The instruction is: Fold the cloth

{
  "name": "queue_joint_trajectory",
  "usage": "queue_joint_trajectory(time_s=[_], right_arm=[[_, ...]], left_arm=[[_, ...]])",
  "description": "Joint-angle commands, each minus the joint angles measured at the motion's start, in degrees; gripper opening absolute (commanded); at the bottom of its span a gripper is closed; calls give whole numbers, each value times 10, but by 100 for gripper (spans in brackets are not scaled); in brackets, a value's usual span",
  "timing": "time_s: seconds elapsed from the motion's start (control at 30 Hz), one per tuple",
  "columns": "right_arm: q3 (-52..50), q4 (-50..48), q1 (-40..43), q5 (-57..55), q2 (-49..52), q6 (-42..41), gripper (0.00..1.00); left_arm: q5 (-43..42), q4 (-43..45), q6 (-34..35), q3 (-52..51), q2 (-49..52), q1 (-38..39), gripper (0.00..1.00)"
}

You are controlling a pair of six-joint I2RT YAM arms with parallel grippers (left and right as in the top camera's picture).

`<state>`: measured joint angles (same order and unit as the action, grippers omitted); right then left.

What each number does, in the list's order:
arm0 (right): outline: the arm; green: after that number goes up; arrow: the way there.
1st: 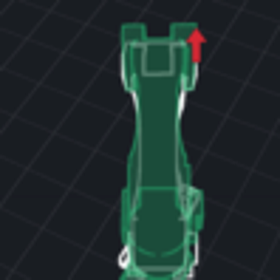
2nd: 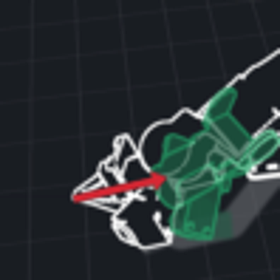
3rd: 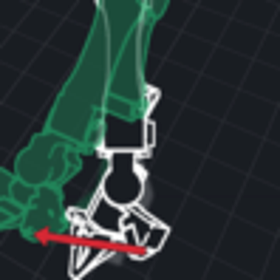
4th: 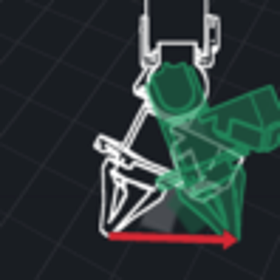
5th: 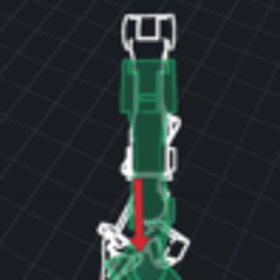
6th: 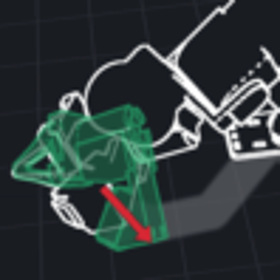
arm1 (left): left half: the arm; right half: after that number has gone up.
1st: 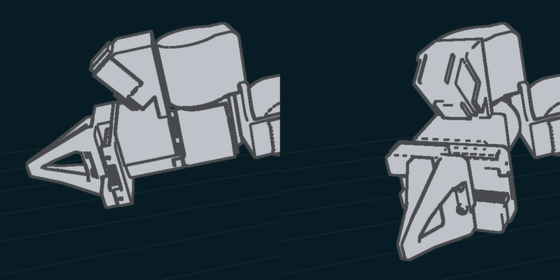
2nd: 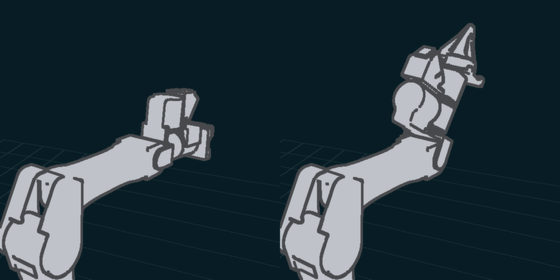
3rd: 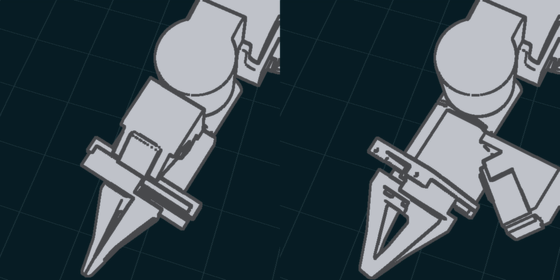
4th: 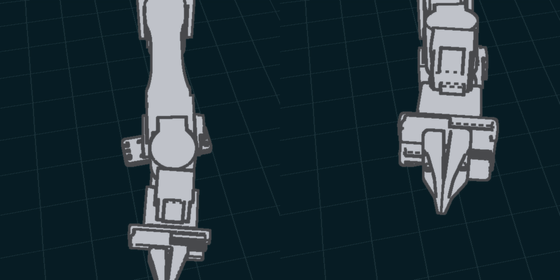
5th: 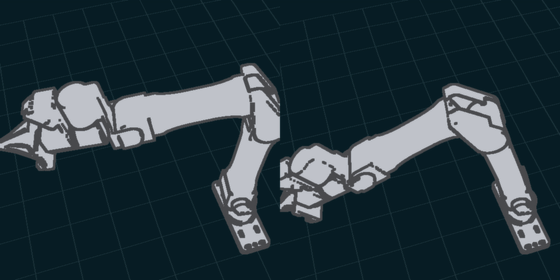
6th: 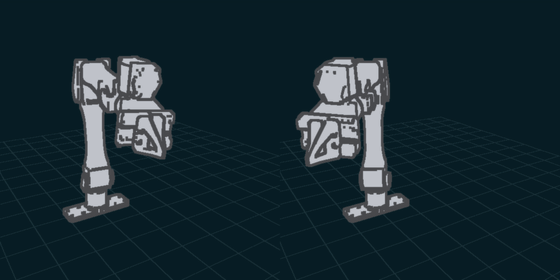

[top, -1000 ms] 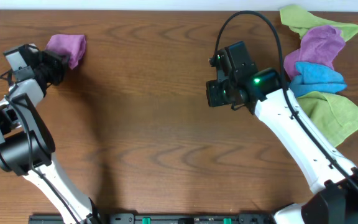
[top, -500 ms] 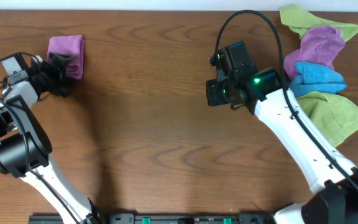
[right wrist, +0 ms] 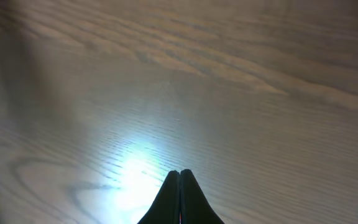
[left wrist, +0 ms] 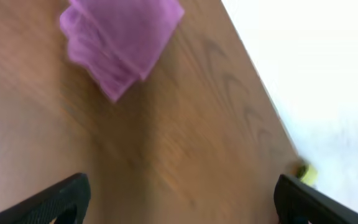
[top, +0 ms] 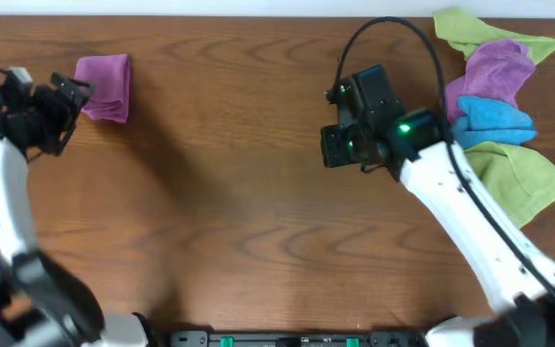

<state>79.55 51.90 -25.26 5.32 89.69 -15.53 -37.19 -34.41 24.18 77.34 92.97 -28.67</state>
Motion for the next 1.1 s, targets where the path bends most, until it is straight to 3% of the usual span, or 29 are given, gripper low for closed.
queue_joint_trajectory(time_s=[0.0, 0.13, 0.43, 0.57, 0.73, 0.77, 0.8, 0.83, 0.87, 0.93, 1.07], right_arm=[[7, 15, 2, -23, -76, -1, 1], [7, 68, 2, -54, -144, 0, 2], [-5, 200, -4, -75, -339, -3, 2], [-83, 199, -21, -84, -464, -29, 2], [-204, 191, -22, -83, -599, -43, 2], [-211, 192, -22, -83, -610, -50, 7], [-213, 195, -22, -83, -616, -57, 37], [-213, 197, -22, -83, -619, -60, 60], [-213, 197, -22, -81, -619, -64, 99], [-213, 198, -22, -81, -619, -63, 99], [-213, 198, -22, -81, -619, -63, 99]], left_arm=[[67, -79, -106, 4, -85, 7, 95], [77, -159, -158, 0, -179, 32, 95], [102, -230, -215, -42, -441, 170, 95], [210, -308, -229, -57, -551, 215, 96], [193, -346, -255, -109, -647, 217, 95], [185, -344, -255, -115, -655, 217, 95], [177, -344, -254, -120, -660, 217, 96], [176, -345, -247, -120, -661, 217, 95], [173, -346, -218, -120, -661, 217, 95], [155, -366, -161, -120, -661, 217, 95], [155, -409, -156, -120, -661, 217, 95]])
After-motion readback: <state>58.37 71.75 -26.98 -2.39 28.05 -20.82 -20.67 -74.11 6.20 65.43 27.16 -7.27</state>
